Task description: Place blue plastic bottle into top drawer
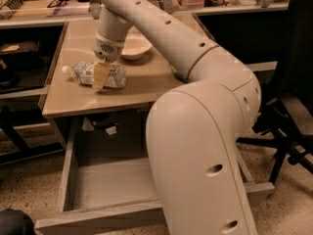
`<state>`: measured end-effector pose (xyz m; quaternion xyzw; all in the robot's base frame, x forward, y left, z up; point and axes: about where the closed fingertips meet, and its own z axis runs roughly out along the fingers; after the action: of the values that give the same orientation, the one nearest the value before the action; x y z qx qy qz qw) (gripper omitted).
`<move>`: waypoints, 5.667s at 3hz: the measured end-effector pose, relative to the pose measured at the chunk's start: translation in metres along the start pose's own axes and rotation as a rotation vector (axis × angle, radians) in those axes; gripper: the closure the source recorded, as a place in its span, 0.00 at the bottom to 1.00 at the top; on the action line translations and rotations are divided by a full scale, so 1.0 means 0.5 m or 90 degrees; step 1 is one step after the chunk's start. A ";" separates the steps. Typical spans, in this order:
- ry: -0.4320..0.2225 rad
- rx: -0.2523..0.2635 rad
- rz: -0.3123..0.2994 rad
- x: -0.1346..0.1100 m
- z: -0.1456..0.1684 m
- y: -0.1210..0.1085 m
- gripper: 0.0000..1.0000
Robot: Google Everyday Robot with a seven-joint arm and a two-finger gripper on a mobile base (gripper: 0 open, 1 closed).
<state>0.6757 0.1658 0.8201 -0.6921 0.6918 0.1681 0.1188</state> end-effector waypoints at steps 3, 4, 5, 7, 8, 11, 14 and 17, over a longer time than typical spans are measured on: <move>-0.017 0.028 0.017 0.007 -0.020 0.031 1.00; -0.027 0.041 0.045 0.035 -0.030 0.094 1.00; -0.025 0.051 0.077 0.071 -0.041 0.169 1.00; -0.008 0.085 0.142 0.155 -0.095 0.341 1.00; 0.004 0.105 0.180 0.201 -0.118 0.415 1.00; 0.016 0.068 0.319 0.406 -0.040 0.452 1.00; -0.002 0.023 0.321 0.377 0.112 0.430 1.00; -0.026 0.020 0.321 0.330 0.282 0.361 1.00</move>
Offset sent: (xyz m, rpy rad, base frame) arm -0.0051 -0.0043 0.0067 0.0010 -0.0257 -0.0087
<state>0.4839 0.0679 0.6378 -0.4919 0.8427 0.1958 0.0981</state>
